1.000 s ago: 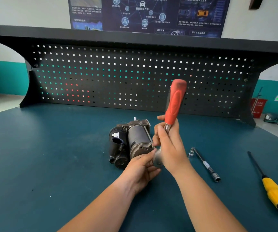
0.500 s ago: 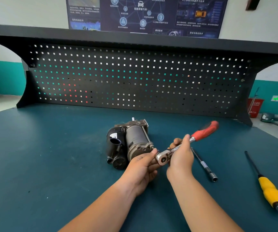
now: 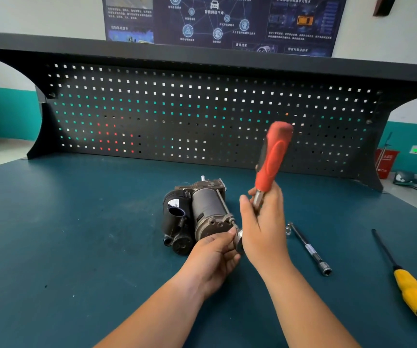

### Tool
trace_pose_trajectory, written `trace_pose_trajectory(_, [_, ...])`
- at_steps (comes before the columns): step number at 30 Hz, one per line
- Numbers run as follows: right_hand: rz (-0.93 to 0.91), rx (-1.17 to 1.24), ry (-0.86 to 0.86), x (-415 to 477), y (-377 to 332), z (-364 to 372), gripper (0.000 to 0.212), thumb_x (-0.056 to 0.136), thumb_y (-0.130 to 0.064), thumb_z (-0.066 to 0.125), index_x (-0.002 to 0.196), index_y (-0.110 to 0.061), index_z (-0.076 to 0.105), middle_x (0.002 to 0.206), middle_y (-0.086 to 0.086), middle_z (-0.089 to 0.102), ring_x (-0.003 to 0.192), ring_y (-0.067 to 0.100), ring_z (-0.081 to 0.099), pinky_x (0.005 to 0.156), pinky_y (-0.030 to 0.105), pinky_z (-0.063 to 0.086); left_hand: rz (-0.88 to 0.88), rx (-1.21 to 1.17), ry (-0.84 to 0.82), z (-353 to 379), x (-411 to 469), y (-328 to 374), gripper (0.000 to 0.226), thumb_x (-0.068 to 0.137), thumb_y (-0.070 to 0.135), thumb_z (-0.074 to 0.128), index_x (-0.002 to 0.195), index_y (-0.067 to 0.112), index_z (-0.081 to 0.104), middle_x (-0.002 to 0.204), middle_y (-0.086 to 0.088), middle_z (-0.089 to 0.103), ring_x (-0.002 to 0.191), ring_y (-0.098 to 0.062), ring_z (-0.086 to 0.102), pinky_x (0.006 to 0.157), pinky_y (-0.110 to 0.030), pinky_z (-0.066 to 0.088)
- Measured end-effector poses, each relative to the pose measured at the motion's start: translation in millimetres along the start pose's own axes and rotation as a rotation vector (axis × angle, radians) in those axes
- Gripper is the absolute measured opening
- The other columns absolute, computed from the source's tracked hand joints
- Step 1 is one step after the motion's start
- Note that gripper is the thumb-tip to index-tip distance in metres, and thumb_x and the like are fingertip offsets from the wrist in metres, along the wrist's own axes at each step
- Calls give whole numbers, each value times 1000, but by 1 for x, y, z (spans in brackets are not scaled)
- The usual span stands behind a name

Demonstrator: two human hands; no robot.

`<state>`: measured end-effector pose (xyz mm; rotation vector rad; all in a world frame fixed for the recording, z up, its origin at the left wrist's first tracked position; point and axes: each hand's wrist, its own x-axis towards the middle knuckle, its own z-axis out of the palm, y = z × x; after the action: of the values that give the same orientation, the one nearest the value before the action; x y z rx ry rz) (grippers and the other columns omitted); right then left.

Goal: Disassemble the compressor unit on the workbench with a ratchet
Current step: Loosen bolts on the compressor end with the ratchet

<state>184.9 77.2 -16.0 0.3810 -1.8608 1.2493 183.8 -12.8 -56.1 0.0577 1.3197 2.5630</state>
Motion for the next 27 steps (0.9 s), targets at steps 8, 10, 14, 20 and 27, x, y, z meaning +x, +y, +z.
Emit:
trace_pose_trajectory(8, [-23, 120, -238, -4, -6, 3, 24, 92, -25, 47, 113, -31, 55, 70, -12, 51, 71, 1, 52, 69, 10, 39, 24, 32, 1, 2, 3, -4, 29, 92, 10, 54, 68, 12, 70, 72, -7, 50, 64, -14, 46, 58, -21, 47])
trace_pose_trajectory(10, [23, 203, -217, -5, -7, 4, 21, 97, -16, 47, 104, -34, 54, 65, -13, 51, 63, 0, 50, 64, 11, 41, 24, 68, 30, 3, 3, -4, 24, 92, 13, 55, 70, 13, 66, 62, -2, 52, 55, -10, 46, 51, -19, 44])
trace_pose_trajectory(14, [214, 383, -75, 1, -3, -2, 15, 95, -13, 44, 84, -24, 48, 61, -8, 43, 54, 3, 40, 55, 14, 36, 81, 102, 108, 5, 2, -5, 32, 90, 19, 61, 58, 17, 66, 48, 7, 48, 40, -3, 40, 40, -14, 37])
trace_pose_trajectory(20, [508, 125, -29, 20, 15, -26, 19, 88, -24, 47, 69, -21, 44, 61, -4, 41, 58, 11, 41, 60, 26, 36, 86, 111, 115, 7, 3, -6, 18, 89, 23, 61, 75, 15, 67, 51, 7, 45, 40, -2, 35, 40, -12, 34])
trace_pose_trajectory(27, [898, 296, -222, 17, 27, -50, 32, 98, -26, 43, 68, -18, 33, 38, -9, 32, 31, 4, 23, 31, 16, 17, 97, 133, 112, 8, 6, -8, 19, 89, 26, 60, 74, 15, 65, 52, 6, 41, 40, -1, 35, 40, -11, 32])
